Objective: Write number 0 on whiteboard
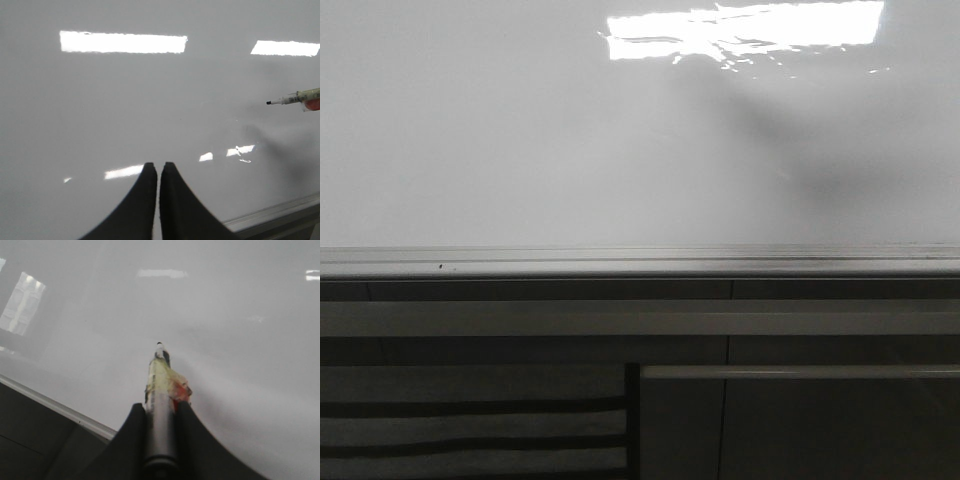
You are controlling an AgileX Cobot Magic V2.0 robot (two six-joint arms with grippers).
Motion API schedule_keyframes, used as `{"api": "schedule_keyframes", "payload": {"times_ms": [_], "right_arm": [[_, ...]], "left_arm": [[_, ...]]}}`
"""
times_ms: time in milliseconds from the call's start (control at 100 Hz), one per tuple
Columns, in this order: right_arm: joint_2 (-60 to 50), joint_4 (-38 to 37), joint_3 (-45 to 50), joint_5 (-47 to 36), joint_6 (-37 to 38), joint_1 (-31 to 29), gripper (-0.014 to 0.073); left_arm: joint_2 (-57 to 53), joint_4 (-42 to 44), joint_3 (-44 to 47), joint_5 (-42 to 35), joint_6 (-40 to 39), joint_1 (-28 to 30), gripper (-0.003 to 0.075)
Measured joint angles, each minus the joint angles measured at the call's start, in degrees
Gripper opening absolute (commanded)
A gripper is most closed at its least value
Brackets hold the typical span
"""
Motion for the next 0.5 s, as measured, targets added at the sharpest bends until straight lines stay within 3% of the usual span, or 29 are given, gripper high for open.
{"api": "schedule_keyframes", "payload": {"times_ms": [290, 500], "right_arm": [[2.80, -0.25, 0.00, -1.13, -0.90, 9.85, -0.0047], [4.99, -0.47, 0.00, -6.48, -0.90, 10.93, -0.0047]], "left_arm": [[0.00, 0.00, 0.00, -1.08, 0.00, 0.00, -0.0020], [0.00, 0.00, 0.00, -1.20, 0.00, 0.00, -0.0020]]}}
